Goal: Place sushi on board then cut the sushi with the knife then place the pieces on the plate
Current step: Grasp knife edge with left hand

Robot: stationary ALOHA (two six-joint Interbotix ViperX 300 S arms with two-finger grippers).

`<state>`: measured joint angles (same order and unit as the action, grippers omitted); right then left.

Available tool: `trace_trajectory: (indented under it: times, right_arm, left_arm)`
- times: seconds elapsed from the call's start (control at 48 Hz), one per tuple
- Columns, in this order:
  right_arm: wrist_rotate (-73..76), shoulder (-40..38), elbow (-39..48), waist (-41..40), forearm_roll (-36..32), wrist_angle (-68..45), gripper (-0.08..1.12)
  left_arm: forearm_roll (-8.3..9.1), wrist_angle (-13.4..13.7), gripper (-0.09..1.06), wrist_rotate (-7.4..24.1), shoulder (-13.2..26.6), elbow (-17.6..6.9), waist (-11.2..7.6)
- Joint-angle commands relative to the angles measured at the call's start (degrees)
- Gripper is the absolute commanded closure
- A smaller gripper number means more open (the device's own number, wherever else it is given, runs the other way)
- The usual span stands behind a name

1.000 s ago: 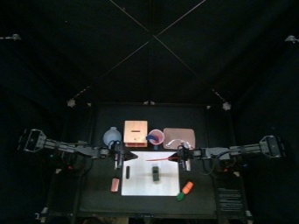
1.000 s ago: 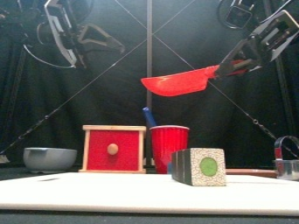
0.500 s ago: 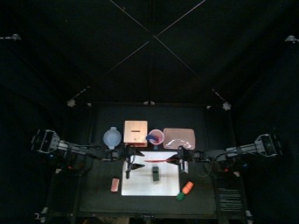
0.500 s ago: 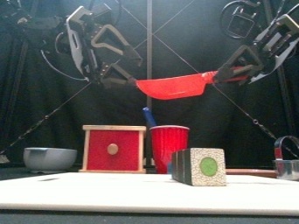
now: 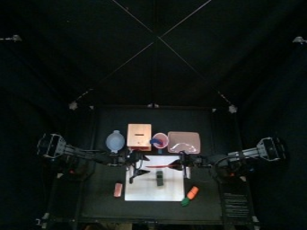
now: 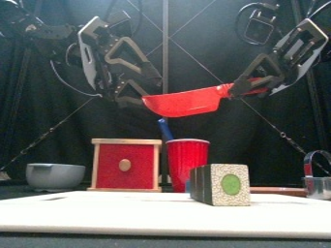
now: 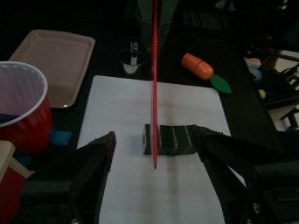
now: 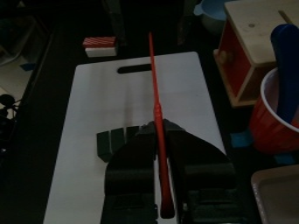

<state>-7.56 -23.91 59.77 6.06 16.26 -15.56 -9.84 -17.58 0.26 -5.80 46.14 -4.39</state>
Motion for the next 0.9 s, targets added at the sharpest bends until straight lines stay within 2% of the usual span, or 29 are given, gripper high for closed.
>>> trace_trajectory:
  times: [0.021,0.333,0.438,0.667,0.771,0.896]
  right_arm:
    - [-0.09,-0.53,-1.41,0.09,0.09,-0.53,0.76]
    - [-0.09,-0.53,-1.41,0.09,0.09,-0.53,0.76]
    - [-0.09,-0.53,-1.41,0.09,0.18,-0.44,0.76]
    - [-0.09,-0.53,-1.41,0.18,0.18,-0.26,0.76]
    - [0.00,-0.53,-1.23,0.18,0.09,-0.09,0.76]
    - [0.00,-0.44,-1.05,0.18,0.79,0.70,0.76]
  left_arm:
    - [0.35,0.09,-0.01,0.09,0.26,-1.41,0.62]
    - [0.44,1.49,-0.01,0.09,1.58,-2.11,1.32]
    - [0.53,2.02,0.02,0.09,1.85,-2.11,1.49]
    - [0.44,3.78,0.27,0.00,2.11,-2.37,1.85]
    - [0.53,3.78,0.41,0.00,2.02,-2.90,1.76]
    - [0.53,3.78,0.51,0.09,2.02,-3.16,1.58]
